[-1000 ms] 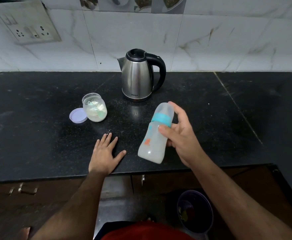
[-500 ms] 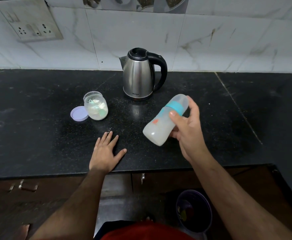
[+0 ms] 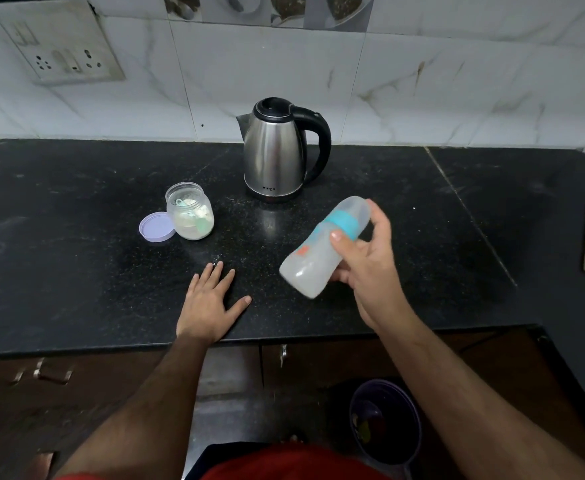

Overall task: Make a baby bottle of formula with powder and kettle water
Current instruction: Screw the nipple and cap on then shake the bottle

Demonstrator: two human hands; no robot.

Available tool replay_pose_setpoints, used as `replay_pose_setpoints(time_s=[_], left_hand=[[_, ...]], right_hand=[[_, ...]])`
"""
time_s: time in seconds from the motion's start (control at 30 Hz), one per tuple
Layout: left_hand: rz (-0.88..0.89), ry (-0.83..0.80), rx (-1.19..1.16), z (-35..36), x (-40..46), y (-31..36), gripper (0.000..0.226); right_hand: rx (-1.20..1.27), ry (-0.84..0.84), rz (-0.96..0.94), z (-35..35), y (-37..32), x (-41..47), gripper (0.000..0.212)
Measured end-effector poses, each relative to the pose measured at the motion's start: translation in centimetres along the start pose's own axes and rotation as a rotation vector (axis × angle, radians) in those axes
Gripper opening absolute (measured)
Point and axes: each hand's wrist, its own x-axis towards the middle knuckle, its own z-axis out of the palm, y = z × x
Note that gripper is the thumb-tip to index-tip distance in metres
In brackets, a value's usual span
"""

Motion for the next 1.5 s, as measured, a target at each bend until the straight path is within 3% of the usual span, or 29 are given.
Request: replay_pose_setpoints(time_s=[0.1,0.3,0.53,0.67,0.77,0.93,1.07,1.33,1.5], left_hand=[[0.001,-0.01,0.004,-0.1,0.0,0.0,0.078],[-0.006,-0.026,-0.003,-0.2,0.0,0.1,0.077],[-0.056,-0.072,-0.129,-0.8,0.4,0.3,0.072],[-0.131,-0.091,-0.311,-1.8,0.8,0.7,0.059],[-0.18,-0.018,-0.484,-3.0,0.8,1.8,0.045],[-0.164,0.038,-0.813,-5.8,0.9,6.2,0.017],[-0.094,-0.027,-1.088,-7.9,0.9,9.8,0.014],[0.021,-0.113,-1.059,-9.8,1.7,12.3,0.023],[-0.011,-0.118,-1.023,-9.5,2.0,11.8,0.022]], right_hand=[[-0.048,-0.136,0.065,0.2,0.4,-0.9,0.081],[-0.02,0.012,-0.029,-0.8,-0.2,0.0,0.08],[-0.135,-0.058,0.046,-1.5,1.4,-0.6,0.084],[-0.205,-0.12,0.066,-1.8,1.3,0.1,0.066],[-0.233,-0.154,0.077,-2.1,1.5,0.8,0.057],[-0.256,-0.151,0.055,-2.5,2.2,2.0,0.055],[-0.291,-0.17,0.063,-2.8,2.6,2.8,0.055],[-0.317,-0.212,0.061,-2.8,3.2,4.7,0.06],[-0.348,-0.218,0.061,-2.5,4.6,6.0,0.059]])
